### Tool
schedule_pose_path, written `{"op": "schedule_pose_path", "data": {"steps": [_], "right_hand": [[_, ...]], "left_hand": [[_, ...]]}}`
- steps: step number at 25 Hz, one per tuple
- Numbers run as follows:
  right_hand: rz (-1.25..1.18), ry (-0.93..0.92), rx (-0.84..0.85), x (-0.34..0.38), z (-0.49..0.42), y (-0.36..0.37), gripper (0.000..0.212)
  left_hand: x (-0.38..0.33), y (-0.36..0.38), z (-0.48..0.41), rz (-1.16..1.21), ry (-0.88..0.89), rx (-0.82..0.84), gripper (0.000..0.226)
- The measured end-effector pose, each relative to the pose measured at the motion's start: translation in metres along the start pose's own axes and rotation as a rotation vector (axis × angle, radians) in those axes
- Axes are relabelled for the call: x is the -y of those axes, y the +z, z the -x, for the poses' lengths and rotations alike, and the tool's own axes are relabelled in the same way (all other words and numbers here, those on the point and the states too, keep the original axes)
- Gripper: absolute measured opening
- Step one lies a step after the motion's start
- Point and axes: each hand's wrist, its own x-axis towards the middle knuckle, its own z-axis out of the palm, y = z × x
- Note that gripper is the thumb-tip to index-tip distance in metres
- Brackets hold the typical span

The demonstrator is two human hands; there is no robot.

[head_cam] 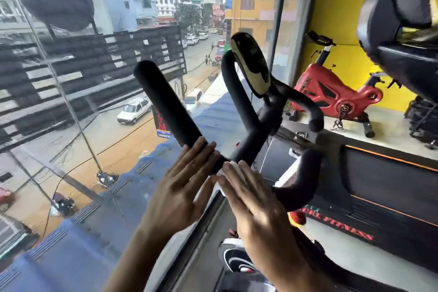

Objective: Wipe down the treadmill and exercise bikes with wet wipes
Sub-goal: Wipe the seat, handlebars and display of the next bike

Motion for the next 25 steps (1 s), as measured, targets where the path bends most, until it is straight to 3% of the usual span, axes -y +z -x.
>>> {"op": "schedule_pose_path", "data": {"steps": [4, 6, 11, 13, 16, 18, 22, 25], "right_hand": [[-0.121, -0.071, -0.079, -0.048, 0.047, -0.007, 0.039], [-0.174, -0.061, -0.110, -0.079, 0.063, -0.007, 0.037], [-0.549, 0.193, -0.044, -0.162, 0.050, 0.000, 0.043], [-0.657, 0.254, 0.014, -0.157, 0.045, -0.004, 0.044], [-0.662, 0.116, 0.029, -0.116, 0.056, -0.015, 0.039], [-0.643, 0.013, 0.013, -0.130, 0.052, -0.011, 0.041], [-0.779, 0.245, -0.006, -0.184, 0.033, 0.015, 0.053], [-0.860, 0.393, -0.073, -0.155, 0.054, 0.011, 0.048]], "left_hand": [[-0.042, 0.020, 0.004, 0.016, -0.137, -0.015, 0.044], [-0.062, 0.033, 0.001, -0.020, -0.122, -0.014, 0.044], [-0.107, 0.068, -0.013, -0.182, -0.175, -0.044, 0.038], [-0.120, 0.078, -0.014, -0.241, -0.240, -0.075, 0.035], [-0.127, 0.081, -0.014, -0.267, -0.285, -0.087, 0.032], [-0.127, 0.082, -0.014, -0.290, -0.290, -0.092, 0.030], [-0.129, 0.084, -0.015, -0.319, -0.322, -0.112, 0.028], [-0.130, 0.085, -0.014, -0.317, -0.334, -0.119, 0.027]]}}
